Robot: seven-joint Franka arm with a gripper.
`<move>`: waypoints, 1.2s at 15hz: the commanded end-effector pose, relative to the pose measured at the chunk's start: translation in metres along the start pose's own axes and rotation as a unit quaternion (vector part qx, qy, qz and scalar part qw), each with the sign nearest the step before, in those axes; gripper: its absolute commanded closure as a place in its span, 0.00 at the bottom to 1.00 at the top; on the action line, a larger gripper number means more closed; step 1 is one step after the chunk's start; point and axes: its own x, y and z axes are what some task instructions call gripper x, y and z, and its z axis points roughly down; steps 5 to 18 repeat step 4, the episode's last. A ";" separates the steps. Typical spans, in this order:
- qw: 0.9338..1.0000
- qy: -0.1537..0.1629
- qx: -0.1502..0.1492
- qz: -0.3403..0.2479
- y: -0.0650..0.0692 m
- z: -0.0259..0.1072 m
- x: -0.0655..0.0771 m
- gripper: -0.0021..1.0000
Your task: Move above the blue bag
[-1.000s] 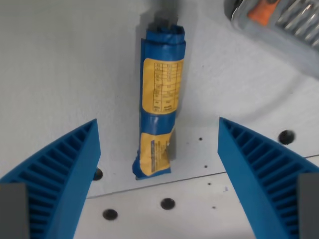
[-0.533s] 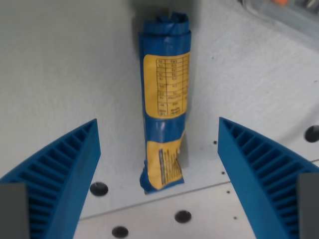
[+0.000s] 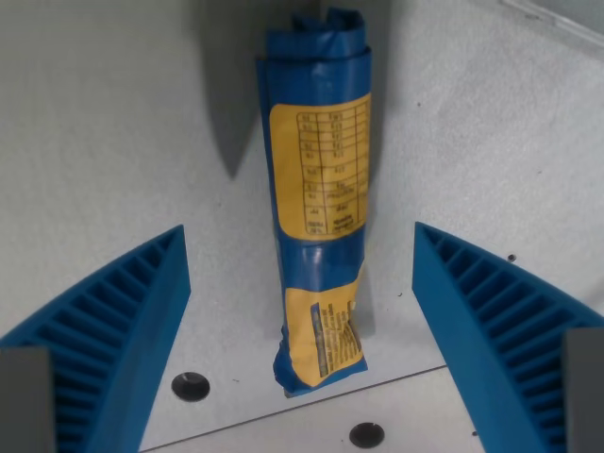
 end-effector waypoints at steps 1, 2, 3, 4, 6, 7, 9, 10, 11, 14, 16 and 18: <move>0.999 0.043 0.024 0.023 -0.001 0.004 -0.009 0.00; 0.999 0.044 0.025 0.022 0.000 0.004 -0.009 0.00; 0.999 0.044 0.025 0.020 0.000 0.004 -0.010 0.00; 0.999 0.044 0.025 0.020 0.000 0.004 -0.010 0.00; 0.999 0.044 0.025 0.020 0.000 0.004 -0.010 0.00; 0.999 0.044 0.025 0.020 0.000 0.004 -0.010 0.00; 0.999 0.044 0.025 0.020 0.000 0.004 -0.010 0.00; 0.999 0.044 0.025 0.020 0.000 0.004 -0.010 0.00; 0.999 0.044 0.025 0.020 0.000 0.004 -0.010 0.00; 0.999 0.044 0.025 0.020 0.000 0.004 -0.010 0.00; 0.999 0.044 0.025 0.020 0.000 0.004 -0.010 0.00; 0.999 0.044 0.025 0.020 0.000 0.004 -0.010 0.00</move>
